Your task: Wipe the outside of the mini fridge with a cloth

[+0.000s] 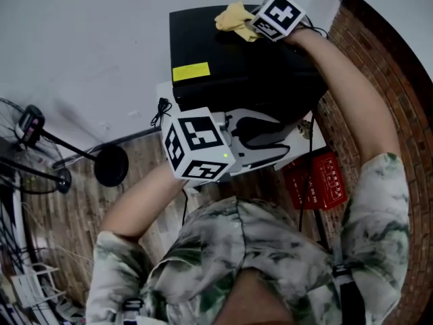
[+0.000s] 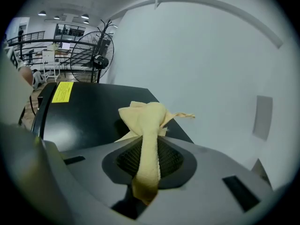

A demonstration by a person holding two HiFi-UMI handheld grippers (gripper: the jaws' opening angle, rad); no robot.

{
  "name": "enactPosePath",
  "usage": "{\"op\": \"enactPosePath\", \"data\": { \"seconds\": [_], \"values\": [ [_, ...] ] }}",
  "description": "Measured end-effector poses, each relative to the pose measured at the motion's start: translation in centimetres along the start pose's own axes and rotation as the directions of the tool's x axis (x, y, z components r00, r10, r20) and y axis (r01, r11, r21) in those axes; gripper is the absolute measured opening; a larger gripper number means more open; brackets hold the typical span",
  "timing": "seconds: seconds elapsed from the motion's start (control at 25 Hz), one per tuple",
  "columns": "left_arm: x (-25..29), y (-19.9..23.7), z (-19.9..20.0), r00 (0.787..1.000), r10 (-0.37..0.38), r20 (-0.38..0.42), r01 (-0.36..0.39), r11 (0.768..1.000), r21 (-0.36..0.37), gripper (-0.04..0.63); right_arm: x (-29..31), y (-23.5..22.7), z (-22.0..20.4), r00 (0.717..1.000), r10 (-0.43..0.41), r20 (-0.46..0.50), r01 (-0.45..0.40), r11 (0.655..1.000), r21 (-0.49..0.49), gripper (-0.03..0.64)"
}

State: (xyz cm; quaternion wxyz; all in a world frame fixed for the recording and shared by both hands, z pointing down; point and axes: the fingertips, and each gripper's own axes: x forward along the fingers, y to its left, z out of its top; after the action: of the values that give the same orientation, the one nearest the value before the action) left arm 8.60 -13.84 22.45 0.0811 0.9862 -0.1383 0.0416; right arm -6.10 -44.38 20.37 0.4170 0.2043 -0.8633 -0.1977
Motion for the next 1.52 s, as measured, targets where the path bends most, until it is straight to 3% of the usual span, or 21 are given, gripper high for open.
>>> {"op": "enactPosePath", "data": {
  "seconds": [0.44, 0.96, 1.16, 1.36, 1.52],
  "values": [
    [7.1, 1.7, 0.9, 0.998, 0.060, -0.003, -0.060, 0.998, 0.001, 0.163, -2.2, -6.7, -8.0, 0.999, -0.003, -0.038, 0.003, 1.000, -0.021, 0.086],
    [15.3, 3.3, 1.4, 0.990, 0.137, -0.022, -0.137, 0.990, -0.024, 0.164, -3.7, -11.1, -13.9, 0.999, 0.022, 0.047, -0.022, 1.000, -0.002, 0.086],
    [17.4, 4.1, 1.1, 0.985, 0.171, -0.025, -0.172, 0.984, -0.045, 0.164, -4.1, -13.4, -15.2, 0.990, 0.011, 0.143, -0.020, 0.998, 0.063, 0.086],
    [18.8, 5.4, 1.4, 0.973, 0.232, -0.014, -0.232, 0.971, -0.053, 0.164, -5.7, -16.8, -15.7, 0.953, -0.017, 0.301, -0.042, 0.981, 0.189, 0.086],
    [20.2, 6.0, 1.4, 0.967, 0.254, -0.015, -0.255, 0.965, -0.060, 0.164, -5.7, -19.1, -18.2, 0.945, -0.056, 0.322, -0.026, 0.970, 0.244, 0.086]
  ]
}}
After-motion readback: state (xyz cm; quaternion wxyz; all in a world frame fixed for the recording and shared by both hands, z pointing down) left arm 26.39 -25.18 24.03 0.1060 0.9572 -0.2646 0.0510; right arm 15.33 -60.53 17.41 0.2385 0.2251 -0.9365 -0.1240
